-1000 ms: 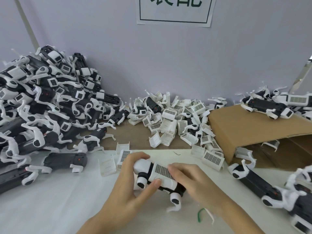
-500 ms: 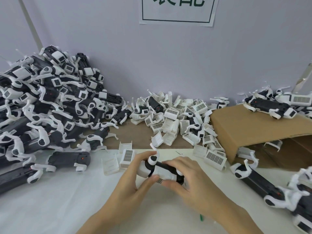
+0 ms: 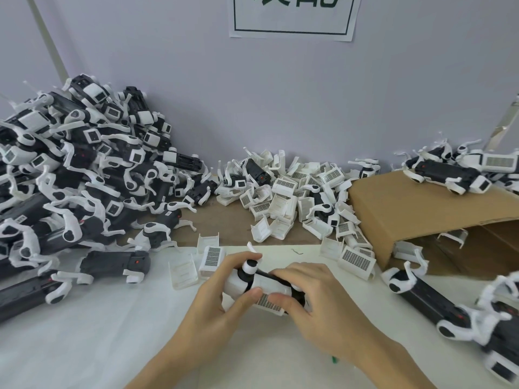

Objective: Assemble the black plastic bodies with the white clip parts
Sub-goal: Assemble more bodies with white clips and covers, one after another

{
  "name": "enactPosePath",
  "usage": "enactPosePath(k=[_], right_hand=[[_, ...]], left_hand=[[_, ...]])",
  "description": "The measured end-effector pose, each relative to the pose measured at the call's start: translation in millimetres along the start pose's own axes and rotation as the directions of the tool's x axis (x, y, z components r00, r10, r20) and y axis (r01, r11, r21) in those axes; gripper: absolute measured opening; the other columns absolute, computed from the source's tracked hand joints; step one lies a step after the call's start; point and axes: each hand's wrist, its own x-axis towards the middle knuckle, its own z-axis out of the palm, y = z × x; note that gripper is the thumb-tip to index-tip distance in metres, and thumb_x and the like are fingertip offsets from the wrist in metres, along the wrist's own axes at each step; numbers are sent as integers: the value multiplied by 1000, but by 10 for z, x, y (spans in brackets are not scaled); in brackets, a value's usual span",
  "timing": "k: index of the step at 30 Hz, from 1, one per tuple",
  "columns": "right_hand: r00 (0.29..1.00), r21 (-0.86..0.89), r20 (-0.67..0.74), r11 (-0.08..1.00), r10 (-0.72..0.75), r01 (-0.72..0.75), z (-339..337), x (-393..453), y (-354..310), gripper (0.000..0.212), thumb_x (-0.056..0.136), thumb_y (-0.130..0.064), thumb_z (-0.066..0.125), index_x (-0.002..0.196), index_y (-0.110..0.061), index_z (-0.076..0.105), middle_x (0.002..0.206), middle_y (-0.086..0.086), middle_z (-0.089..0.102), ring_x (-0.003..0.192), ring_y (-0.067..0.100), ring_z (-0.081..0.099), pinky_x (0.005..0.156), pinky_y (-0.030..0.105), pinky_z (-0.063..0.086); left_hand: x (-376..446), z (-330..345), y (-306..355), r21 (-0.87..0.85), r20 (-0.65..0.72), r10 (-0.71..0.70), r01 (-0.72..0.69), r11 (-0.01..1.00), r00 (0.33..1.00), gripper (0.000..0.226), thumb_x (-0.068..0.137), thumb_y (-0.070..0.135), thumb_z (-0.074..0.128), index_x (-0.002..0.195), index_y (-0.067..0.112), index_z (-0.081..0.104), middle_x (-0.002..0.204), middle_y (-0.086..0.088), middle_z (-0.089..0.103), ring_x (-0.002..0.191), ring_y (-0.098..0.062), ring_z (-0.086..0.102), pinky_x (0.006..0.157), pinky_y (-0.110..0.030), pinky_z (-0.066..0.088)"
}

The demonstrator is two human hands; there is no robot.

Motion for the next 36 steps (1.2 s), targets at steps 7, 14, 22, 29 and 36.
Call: enactPosePath(k=[7, 14, 22, 29, 36], right_hand=[[958, 539, 7, 806, 287, -246, -73, 0, -79, 12, 105, -37, 59, 110, -31, 68, 70, -12, 65, 66, 7, 60, 65, 15, 44], [918, 658, 184, 650, 351, -380, -117, 16, -83, 33, 108, -49, 46, 119, -32, 71, 113, -9, 75, 108, 11, 71, 97, 31, 55], [990, 153, -44, 980, 135, -127, 93, -36, -72, 44, 93, -32, 77, 134, -37, 60, 121, -29, 59, 103, 1, 62, 86, 26, 52], [992, -25, -100, 996, 81, -83, 118, -47, -60, 33, 91, -38, 77, 119, -35, 61, 106, -25, 62, 96, 6, 54, 76, 14, 40], [996, -35, -89, 999, 21, -24, 133, -62, -81, 51, 91, -32, 79, 135, -39, 55, 128, -28, 59, 107, 7, 57, 89, 16, 44]], left_hand=[[-16, 26, 70, 210, -80, 118, -98, 973, 990, 66, 90, 51, 77, 150, 44, 49, 144, 15, 50, 143, -15, 46, 110, -11, 33], [-27, 30, 61, 161, -54, 117, -107, 981, 992, 34, 92, 39, 80, 124, 36, 69, 124, 6, 62, 120, -19, 63, 92, -17, 47], [16, 10, 88, -3, -98, -83, 83, 997, 992, 30, 89, 30, 76, 118, 38, 71, 115, 9, 59, 112, -15, 61, 87, -13, 46], [9, -4, 111, -51, -68, -67, 64, 997, 995, 29, 88, 24, 78, 113, 37, 72, 107, 3, 58, 103, -18, 62, 86, -17, 49], [-6, 53, 108, 31, -105, 59, -56, 998, 993, 34, 88, 21, 81, 118, 35, 72, 118, 3, 59, 117, -24, 61, 93, -23, 51]])
